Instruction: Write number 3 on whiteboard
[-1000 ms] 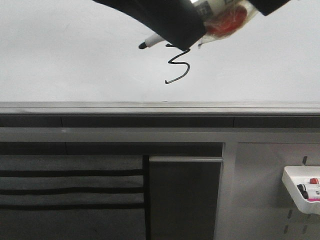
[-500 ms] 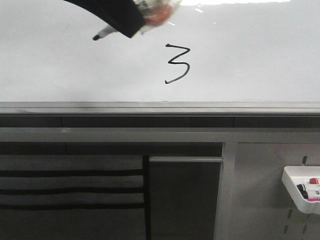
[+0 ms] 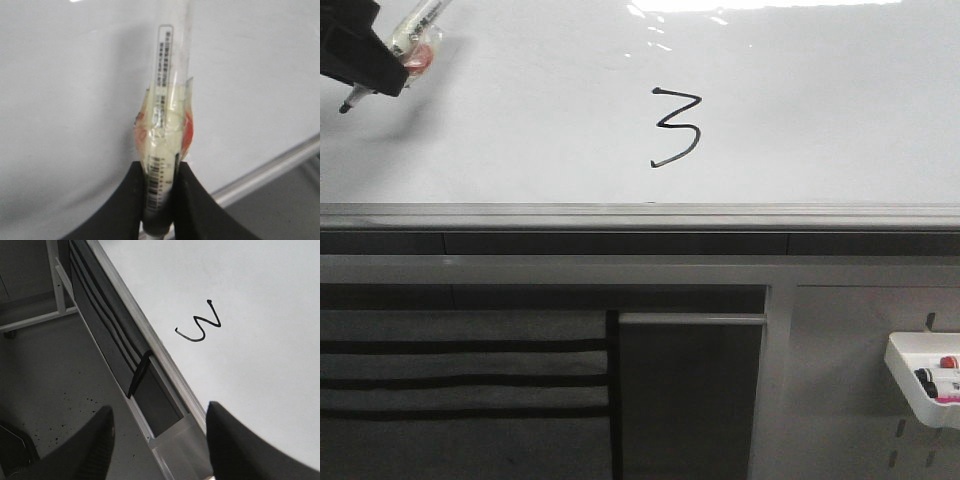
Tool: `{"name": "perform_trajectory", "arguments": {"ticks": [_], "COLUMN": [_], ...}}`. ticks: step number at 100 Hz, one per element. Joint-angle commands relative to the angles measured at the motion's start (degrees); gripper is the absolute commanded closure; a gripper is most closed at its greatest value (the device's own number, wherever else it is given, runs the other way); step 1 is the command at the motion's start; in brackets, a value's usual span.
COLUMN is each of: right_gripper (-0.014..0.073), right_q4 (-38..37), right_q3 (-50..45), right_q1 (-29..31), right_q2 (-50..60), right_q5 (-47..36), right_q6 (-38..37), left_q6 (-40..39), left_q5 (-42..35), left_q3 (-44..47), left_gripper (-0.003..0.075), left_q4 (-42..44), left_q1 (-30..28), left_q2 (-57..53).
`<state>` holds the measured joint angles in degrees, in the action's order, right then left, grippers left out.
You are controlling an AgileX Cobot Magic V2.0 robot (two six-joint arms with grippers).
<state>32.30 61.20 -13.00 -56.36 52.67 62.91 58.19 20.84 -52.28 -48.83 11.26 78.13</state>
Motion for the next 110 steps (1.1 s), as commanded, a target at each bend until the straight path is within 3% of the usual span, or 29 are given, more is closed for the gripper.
{"name": "perform_trajectory", "arguments": {"ticks": [1,17,64,74,96,104,110], "right_gripper": [0.0231,0.0231,0.0232,0.0232,0.0232,0.0232,0.0232], "right_q4": [1.45,1.45,1.55,1.55,0.99,-2.23,-8.59], "right_q3": [1.45,1.45,1.45,1.45,1.45,1.71,2.87], "right_q1": [0.40,0.40,0.40,0.40,0.49,0.49,0.61], "right_q2": [0.91,0.91,0.91,0.91,0.91,0.91,0.91], "right_q5": [-2.86,-2.86,-2.86,-2.74,-1.77,0.11,2.82], "right_q6": [-0.07,-0.07,-0.07,-0.07,-5.75,-12.20,-19.63], "left_q6": [-0.44,-0.44,-0.44,-0.44,-0.44,-0.44,-0.44], "left_q5": [-10.05,-15.41,-15.77,-15.77,-15.93,-14.83,-12.05], "left_q3": [0.75,1.17,1.17,1.17,1.17,1.17,1.17], "left_gripper": [0.0739,0.0739,0.0727,0.0645,0.0285,0.0245,0.0246], "left_q4": [-6.66,-12.12,-12.52,-12.52,-11.21,-8.06,-4.20], "left_q1": [0.46,0.46,0.46,0.46,0.46,0.46,0.46], "left_q2": [-0.83,2.30,3.05,3.05,2.93,1.59,-0.26]}}
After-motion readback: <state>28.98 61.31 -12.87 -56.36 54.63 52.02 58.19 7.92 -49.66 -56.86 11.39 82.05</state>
